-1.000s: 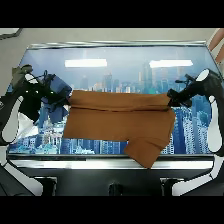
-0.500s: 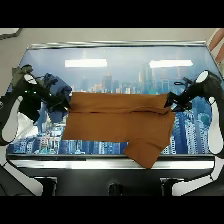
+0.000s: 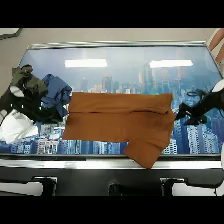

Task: Fold the shirts.

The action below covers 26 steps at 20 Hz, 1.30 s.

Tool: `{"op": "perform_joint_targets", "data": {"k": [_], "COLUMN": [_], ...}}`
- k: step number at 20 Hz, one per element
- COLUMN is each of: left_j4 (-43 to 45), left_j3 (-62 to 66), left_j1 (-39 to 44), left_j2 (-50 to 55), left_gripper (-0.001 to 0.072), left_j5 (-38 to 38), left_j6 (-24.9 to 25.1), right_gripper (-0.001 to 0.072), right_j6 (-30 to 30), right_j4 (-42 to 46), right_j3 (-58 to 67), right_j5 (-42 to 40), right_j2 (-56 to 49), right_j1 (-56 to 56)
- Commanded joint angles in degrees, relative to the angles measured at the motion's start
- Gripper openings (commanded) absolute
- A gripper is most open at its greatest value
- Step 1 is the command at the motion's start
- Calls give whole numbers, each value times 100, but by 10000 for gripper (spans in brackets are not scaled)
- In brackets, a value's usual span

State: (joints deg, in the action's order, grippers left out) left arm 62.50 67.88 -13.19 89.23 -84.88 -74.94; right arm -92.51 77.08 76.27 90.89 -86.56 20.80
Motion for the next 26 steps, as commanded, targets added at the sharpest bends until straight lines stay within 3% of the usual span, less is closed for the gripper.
{"op": "perform_joint_targets", "data": {"k": [1,7,9,10,11,17,23,25,26], "left_j4": [24,-667,-664,-667,-671,-686,-688,-708,-706], "left_j3": [-1414,-2144,-2149,-2149,-2146,-2149,-2149,-2149,-2149], "left_j1": [-101,-76,-31,-17,-20,-20,-20,-20,-20], "left_j2": [-468,-452,-422,-426,-428,-433,-433,-433,-433], "left_gripper": [457,441,256,99,28,28,28,28,28], "left_j5": [870,1681,1818,1858,1869,1757,1532,1534,1534], "left_j6": [234,446,400,396,402,407,407,407,407], "right_gripper": [494,494,494,494,494,495,487,297,117], "right_j6": [131,192,269,343,343,719,748,743,743], "right_j4": [22,118,116,116,111,-914,-1558,-1609,-1602], "right_j3": [-811,-1172,-1464,-1705,-1985,-3838,-4341,-4356,-4356], "right_j5": [-208,-232,-262,-337,-424,-1202,-2385,-2472,-2479], "right_j2": [417,697,920,1091,1250,1598,1582,1515,1495], "right_j1": [48,48,48,48,48,42,42,31,31]}}
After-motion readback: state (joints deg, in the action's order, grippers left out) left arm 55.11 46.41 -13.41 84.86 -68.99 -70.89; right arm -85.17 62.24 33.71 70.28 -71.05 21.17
